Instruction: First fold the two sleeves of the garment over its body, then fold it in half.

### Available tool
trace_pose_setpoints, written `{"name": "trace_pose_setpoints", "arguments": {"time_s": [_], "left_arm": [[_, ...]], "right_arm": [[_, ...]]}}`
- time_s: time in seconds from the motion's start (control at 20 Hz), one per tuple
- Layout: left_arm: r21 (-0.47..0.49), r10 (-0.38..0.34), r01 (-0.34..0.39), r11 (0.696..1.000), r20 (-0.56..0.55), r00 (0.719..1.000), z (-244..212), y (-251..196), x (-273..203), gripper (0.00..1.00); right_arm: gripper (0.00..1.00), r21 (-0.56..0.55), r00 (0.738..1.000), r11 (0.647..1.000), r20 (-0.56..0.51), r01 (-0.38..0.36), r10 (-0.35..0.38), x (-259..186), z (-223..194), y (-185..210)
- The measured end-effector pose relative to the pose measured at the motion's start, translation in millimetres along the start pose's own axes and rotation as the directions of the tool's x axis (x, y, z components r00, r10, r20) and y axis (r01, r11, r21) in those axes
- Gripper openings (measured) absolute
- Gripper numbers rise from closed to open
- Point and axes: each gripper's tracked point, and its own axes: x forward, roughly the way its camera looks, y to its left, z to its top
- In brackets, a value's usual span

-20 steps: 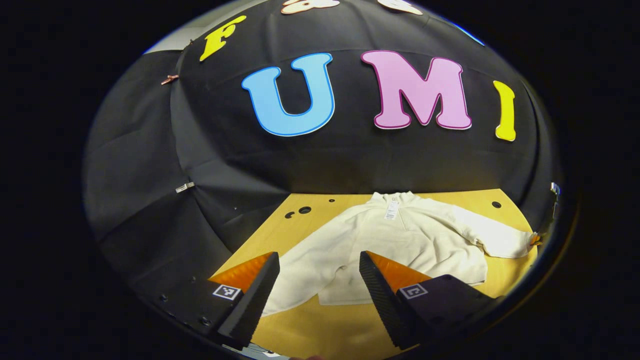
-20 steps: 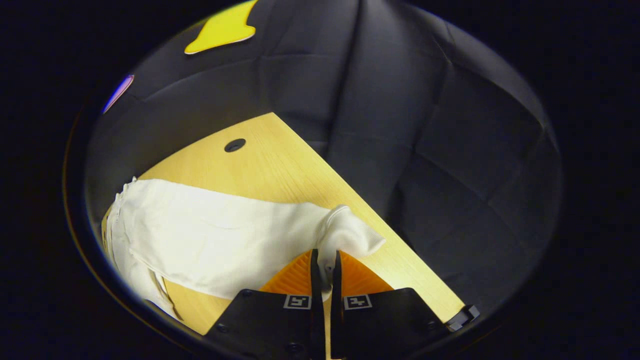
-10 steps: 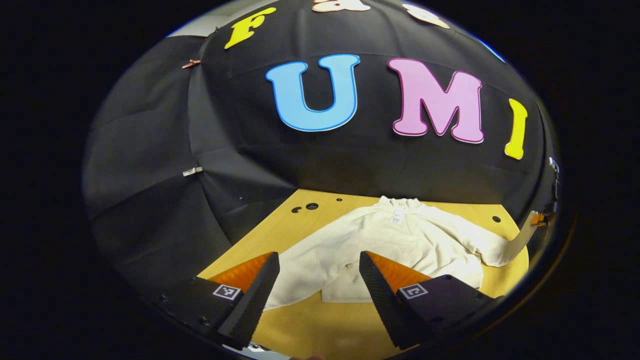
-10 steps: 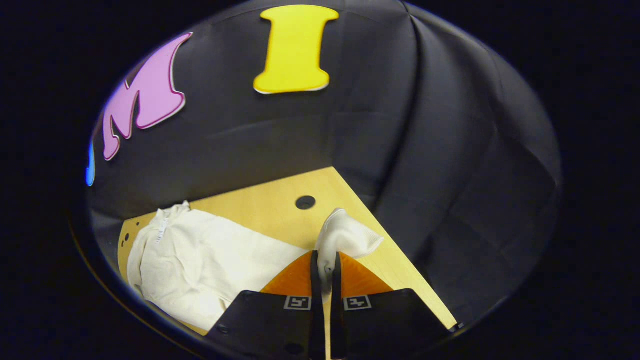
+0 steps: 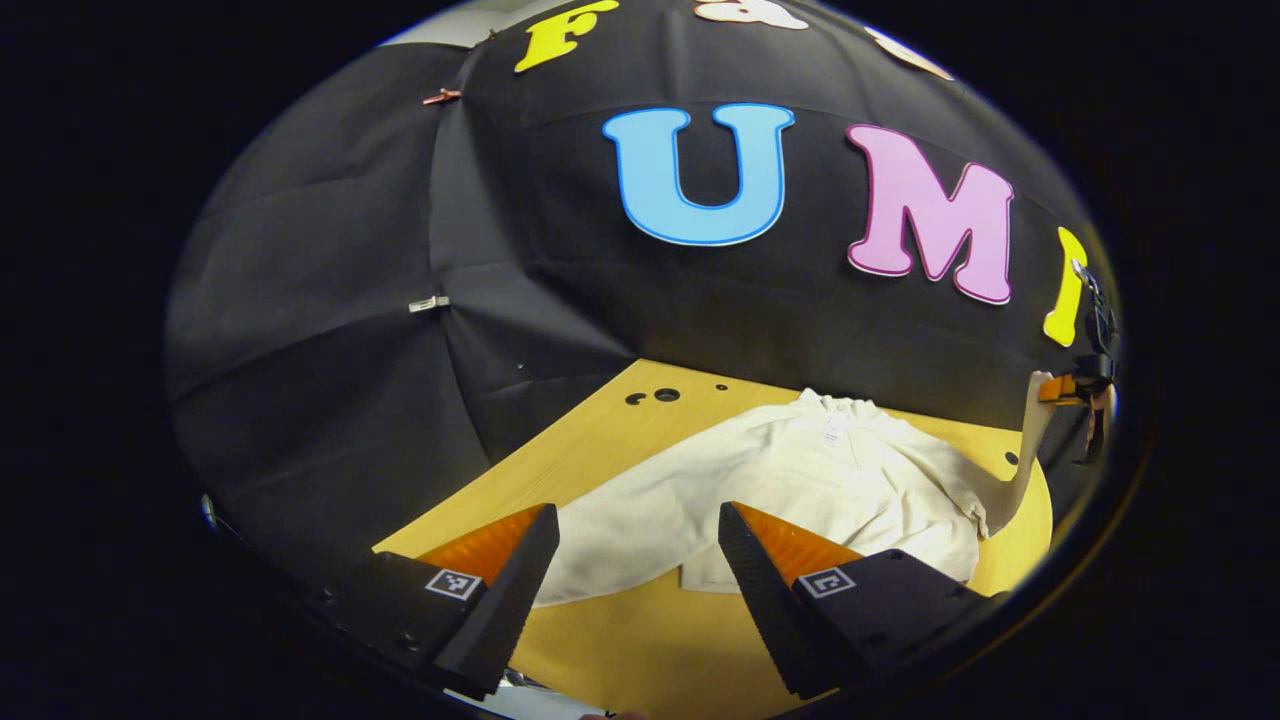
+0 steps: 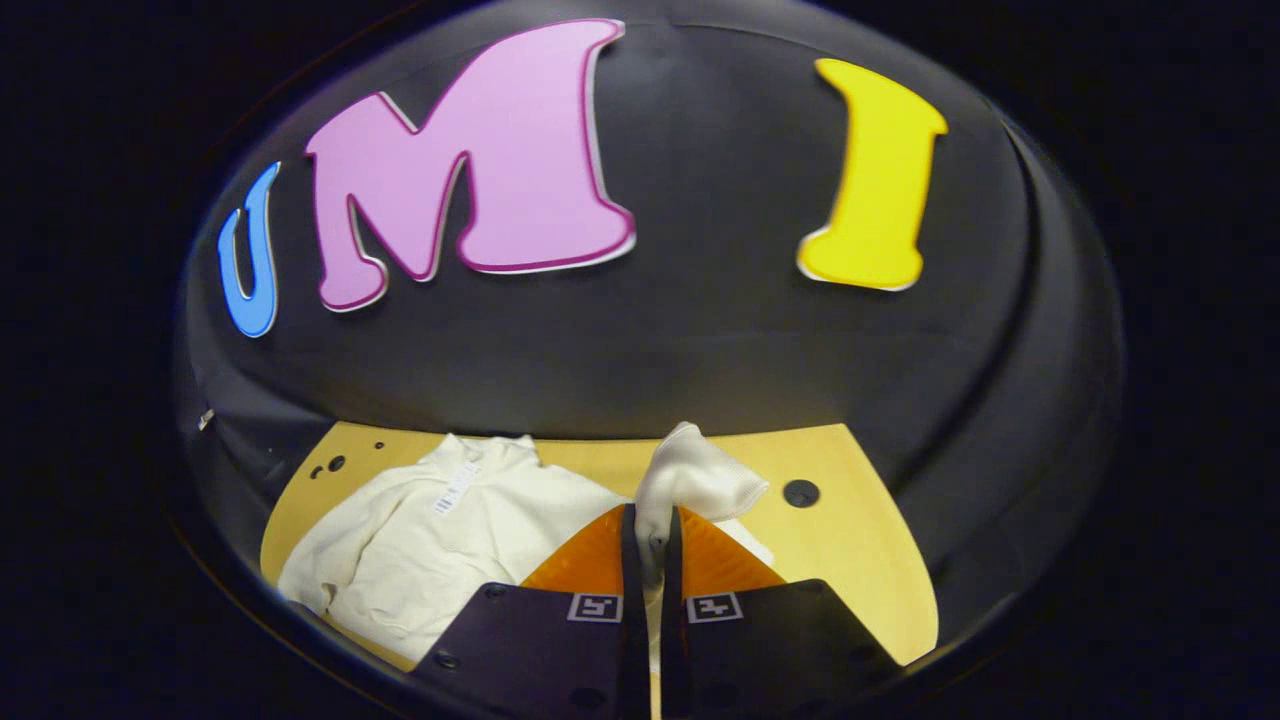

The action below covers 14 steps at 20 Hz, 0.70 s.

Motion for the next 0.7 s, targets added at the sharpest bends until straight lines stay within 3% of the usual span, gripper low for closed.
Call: {"name": "trace_pose_setpoints", "arguments": {"time_s": [0.35, 0.7], "left_arm": [[-0.047, 0.060, -0.060, 0.997, -0.015, 0.998, -3.2, 33.4, 8.8, 0.99], [-0.076, 0.121, -0.124, 0.989, -0.043, 0.992, -15.9, 70.2, 19.6, 0.99]], "right_arm": [[0.08, -0.054, 0.987, 0.986, -0.054, -0.157, 0.155, 49.0, -8.6, 134.5], [0.08, -0.065, 0.948, 0.952, -0.131, -0.299, 0.289, 90.6, -47.2, 273.6]]}}
